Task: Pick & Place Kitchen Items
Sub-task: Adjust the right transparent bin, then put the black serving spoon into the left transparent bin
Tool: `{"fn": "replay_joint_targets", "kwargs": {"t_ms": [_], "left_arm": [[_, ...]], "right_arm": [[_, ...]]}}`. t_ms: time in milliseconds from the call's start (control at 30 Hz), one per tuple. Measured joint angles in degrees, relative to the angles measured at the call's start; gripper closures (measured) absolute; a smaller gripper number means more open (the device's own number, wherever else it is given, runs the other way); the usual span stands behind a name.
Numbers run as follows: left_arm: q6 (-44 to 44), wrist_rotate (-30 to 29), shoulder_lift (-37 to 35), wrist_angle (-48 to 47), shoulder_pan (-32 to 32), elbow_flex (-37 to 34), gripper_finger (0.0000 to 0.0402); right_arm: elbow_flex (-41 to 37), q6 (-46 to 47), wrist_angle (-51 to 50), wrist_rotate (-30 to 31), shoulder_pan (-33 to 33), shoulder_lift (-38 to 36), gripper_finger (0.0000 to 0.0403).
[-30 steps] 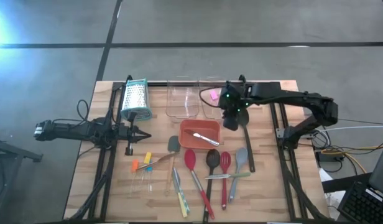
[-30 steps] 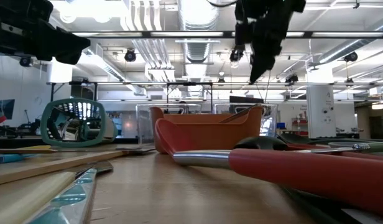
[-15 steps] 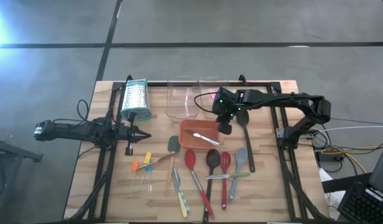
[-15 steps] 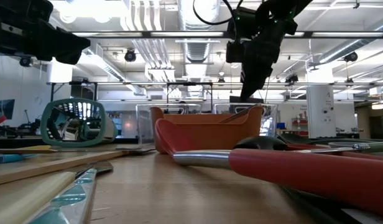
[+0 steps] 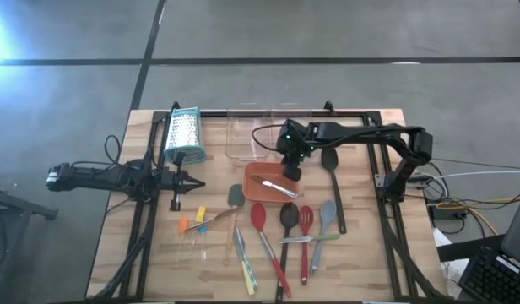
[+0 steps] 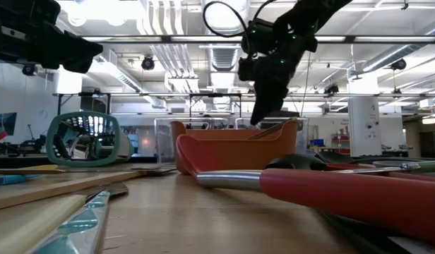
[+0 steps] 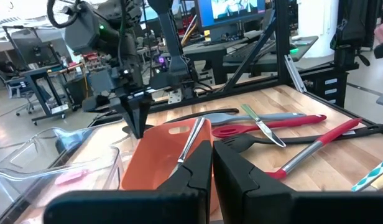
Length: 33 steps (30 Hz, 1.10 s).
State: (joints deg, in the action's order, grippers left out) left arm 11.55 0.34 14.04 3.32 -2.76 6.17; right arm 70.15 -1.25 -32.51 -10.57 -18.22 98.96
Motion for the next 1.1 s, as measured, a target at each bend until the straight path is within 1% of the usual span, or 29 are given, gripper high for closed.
{"fn": "replay_joint_targets", "kwargs": {"t_ms": [133, 367, 533, 733, 867, 1100], "left_arm": [[0.0, 0.0, 0.0, 0.0, 0.0, 0.0, 0.0383], [0.0, 0.0, 0.0, 0.0, 0.0, 0.0, 0.0383], [0.0, 0.0, 0.0, 0.0, 0.0, 0.0, 0.0383], [0.0, 0.0, 0.0, 0.0, 0.0, 0.0, 0.0383], [0.0, 0.0, 0.0, 0.0, 0.0, 0.0, 0.0383], [0.0, 0.0, 0.0, 0.0, 0.0, 0.0, 0.0383]], "right_arm": [[2.5, -0.3, 0.3, 0.0, 0.0, 0.8, 0.0394], [6.7, -0.9, -0.4, -0.2, 0.3, -1.2, 0.0394], [10.6, -0.5, -5.0, -0.2, 1.6, -4.0, 0.0394], [13.1, 1.6, -10.6, 0.0, 5.8, -9.1, 0.0394], [13.1, 2.6, -10.7, 0.0, 9.1, -12.9, 0.0394], [13.0, 8.2, -12.5, 0.6, 14.7, -17.9, 0.0394]]}}
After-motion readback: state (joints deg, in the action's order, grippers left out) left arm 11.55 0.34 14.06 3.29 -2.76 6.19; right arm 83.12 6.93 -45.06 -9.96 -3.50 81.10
